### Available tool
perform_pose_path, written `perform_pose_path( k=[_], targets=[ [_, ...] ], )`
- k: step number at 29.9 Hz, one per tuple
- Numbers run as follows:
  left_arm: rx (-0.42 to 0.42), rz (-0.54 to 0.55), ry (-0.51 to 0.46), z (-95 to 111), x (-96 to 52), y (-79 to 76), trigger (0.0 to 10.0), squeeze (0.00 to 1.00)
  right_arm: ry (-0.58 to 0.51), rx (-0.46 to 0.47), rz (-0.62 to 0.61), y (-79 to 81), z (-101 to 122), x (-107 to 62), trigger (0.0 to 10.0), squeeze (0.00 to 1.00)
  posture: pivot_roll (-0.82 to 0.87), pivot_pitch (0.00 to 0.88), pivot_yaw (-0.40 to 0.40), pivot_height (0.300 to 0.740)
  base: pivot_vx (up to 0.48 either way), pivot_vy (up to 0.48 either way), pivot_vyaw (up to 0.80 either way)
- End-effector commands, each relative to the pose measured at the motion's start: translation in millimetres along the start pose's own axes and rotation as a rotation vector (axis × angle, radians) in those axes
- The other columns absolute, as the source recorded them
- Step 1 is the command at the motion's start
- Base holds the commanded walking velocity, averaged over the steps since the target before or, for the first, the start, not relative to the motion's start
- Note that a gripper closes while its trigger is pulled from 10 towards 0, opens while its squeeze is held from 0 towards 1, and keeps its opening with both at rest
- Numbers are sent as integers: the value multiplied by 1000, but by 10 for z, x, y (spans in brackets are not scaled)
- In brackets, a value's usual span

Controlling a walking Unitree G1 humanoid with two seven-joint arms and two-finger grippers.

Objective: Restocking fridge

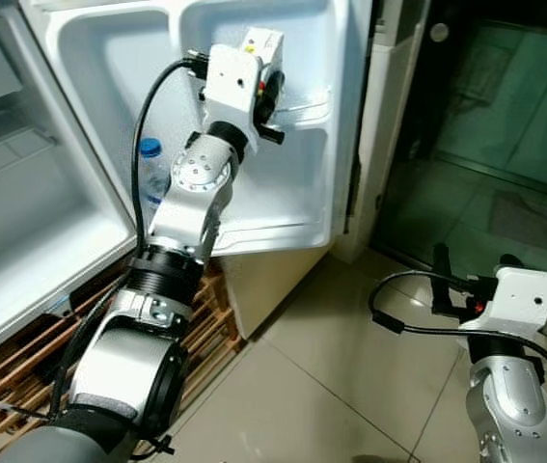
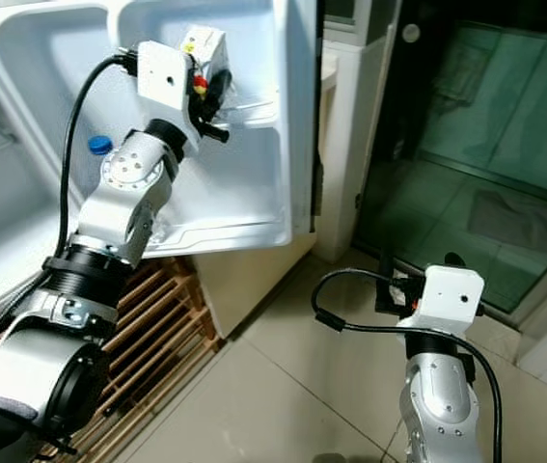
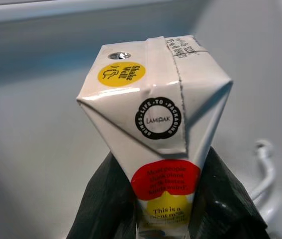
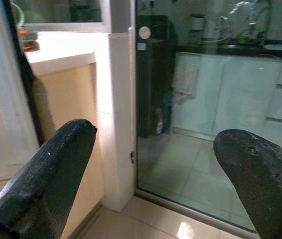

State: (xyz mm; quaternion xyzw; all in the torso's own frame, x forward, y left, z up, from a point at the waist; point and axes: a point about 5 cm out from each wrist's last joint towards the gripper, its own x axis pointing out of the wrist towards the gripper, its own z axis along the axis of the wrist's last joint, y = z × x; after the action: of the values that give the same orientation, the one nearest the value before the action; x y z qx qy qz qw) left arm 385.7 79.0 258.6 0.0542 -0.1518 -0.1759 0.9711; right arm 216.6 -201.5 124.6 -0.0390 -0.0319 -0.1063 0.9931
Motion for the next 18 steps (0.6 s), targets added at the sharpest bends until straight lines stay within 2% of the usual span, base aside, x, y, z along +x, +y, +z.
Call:
perform_pose_path(
  k=[1, 2, 3, 4, 18],
  targets=[
    [9, -16, 35, -2, 39, 3, 10000, 0, -2, 1, 0, 33, 26, 21, 10000, 0, -316, 0, 132, 736, 0, 0, 0],
    [7, -12, 37, 17, 54, 18, 10000, 447, -1, 3, 2, 42, 23, 31, 10000, 0, -313, 0, 133, 736, 0, 0, 0],
    [7, -12, 37, 17, 54, 18, 10000, 447, -1, 3, 2, 42, 23, 31, 10000, 0, -313, 0, 133, 736, 0, 0, 0],
    [2, -7, 40, 27, 61, 29, 10000, 1000, -1, 4, 4, 48, 22, 35, 10000, 0, -311, 0, 133, 736, 0, 0, 0],
    [-52, 25, 36, 156, 91, 141, 10000, 1000, -2, -4, 17, 51, 27, 91, 10000, 0, -304, 0, 121, 736, 0, 0, 0]
  ],
)
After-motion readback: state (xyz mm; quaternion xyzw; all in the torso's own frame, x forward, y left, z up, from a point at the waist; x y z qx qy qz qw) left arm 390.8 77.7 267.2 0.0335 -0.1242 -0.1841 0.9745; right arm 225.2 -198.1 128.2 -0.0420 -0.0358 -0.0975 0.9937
